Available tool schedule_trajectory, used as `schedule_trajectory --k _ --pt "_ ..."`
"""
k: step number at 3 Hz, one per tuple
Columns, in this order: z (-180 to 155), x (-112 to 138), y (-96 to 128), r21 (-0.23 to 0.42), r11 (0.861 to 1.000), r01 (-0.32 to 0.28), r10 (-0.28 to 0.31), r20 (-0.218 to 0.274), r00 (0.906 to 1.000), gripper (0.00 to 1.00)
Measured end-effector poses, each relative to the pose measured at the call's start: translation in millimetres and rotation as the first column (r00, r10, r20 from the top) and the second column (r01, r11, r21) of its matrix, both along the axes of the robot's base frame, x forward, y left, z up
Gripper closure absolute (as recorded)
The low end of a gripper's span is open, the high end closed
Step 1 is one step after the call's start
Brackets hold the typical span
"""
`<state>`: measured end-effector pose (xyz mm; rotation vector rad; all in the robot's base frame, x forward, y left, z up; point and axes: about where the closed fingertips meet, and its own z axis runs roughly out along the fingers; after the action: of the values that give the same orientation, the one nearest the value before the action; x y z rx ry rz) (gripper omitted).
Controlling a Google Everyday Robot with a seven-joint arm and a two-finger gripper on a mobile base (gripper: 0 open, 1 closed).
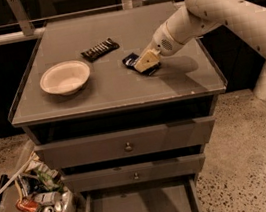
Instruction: Place rxbar blueberry into bottom drawer
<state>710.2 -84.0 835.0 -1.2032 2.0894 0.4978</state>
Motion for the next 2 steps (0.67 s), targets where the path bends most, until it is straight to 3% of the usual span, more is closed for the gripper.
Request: schedule_trajectory --k 2 --pt "-11 -3 -5 -0.009 1.000 -0.014 0.014 -0.025 0.9996 1.00"
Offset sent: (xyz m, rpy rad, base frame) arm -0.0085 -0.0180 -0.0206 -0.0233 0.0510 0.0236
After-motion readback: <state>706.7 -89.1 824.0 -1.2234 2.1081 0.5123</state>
